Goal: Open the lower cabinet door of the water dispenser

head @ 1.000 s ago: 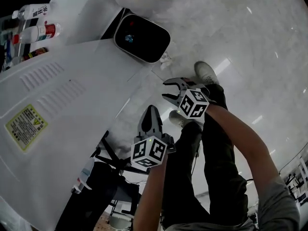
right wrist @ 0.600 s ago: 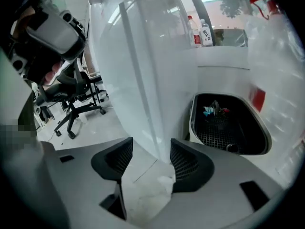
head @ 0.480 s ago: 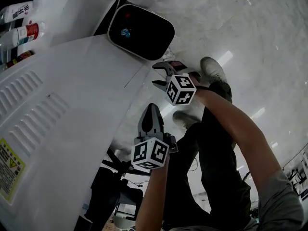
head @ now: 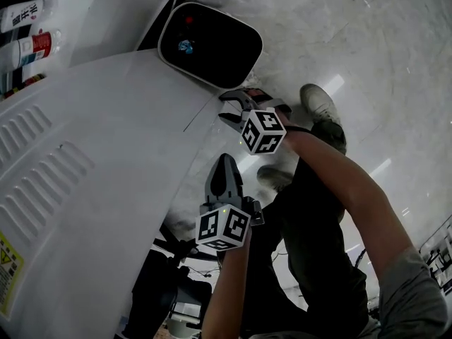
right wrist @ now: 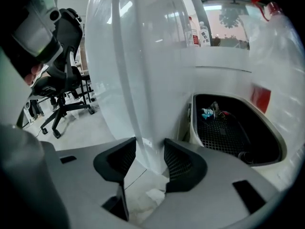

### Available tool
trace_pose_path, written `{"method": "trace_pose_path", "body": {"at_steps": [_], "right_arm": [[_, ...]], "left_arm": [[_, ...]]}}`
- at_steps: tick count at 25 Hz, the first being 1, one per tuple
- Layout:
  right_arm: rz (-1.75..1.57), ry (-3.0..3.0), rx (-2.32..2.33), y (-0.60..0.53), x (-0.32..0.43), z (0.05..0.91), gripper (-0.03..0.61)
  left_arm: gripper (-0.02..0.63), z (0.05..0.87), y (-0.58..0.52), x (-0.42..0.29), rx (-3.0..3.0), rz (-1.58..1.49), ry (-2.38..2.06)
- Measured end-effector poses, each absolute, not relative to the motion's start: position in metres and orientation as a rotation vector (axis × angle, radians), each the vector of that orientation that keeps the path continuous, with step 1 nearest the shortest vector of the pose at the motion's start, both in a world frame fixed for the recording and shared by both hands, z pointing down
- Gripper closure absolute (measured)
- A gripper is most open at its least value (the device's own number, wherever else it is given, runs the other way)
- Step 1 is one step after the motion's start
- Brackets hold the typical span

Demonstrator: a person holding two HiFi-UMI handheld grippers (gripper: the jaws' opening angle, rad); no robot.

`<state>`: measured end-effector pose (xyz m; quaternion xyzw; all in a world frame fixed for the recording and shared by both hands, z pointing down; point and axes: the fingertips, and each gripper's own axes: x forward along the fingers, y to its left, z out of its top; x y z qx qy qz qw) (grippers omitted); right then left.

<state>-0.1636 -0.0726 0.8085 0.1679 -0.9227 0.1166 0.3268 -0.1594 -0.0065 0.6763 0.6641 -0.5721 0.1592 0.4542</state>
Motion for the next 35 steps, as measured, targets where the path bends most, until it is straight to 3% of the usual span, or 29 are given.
{"method": "trace_pose_path", "body": {"at_steps": [14,18,23,25,28,35], "right_arm": [[0.396,-2.308,0.558,-0.045,-0.151,0.809,0.397],[0.422,-2.292,0.57,-0.028,-0.143,0.809,0.425],[0.441,-2.282,0.524,-0.023,-0.143,0.811,0.422],[0.441,-2.263,0.44,-0.015,-0.14,0.807,0.392],[0.406,-2.256,0.354,-0.012,-0.122,0.778,0.338],[0.197,-2.32,0.136,-0.028,-0.1,0.656,0.327]], "left_arm": [[0.609,0.664,0.015,-0.159,1.607,0.364,-1.417],[0.609,0.665,0.024,-0.16,1.596,0.368,-1.415],[0.609,0.659,0.03,-0.16,1.605,0.371,-1.399],[0.609,0.654,0.032,-0.162,1.589,0.37,-1.405],[0.609,0.637,0.032,-0.163,1.566,0.364,-1.413],[0.609,0.572,0.032,-0.147,1.562,0.393,-1.445]]}}
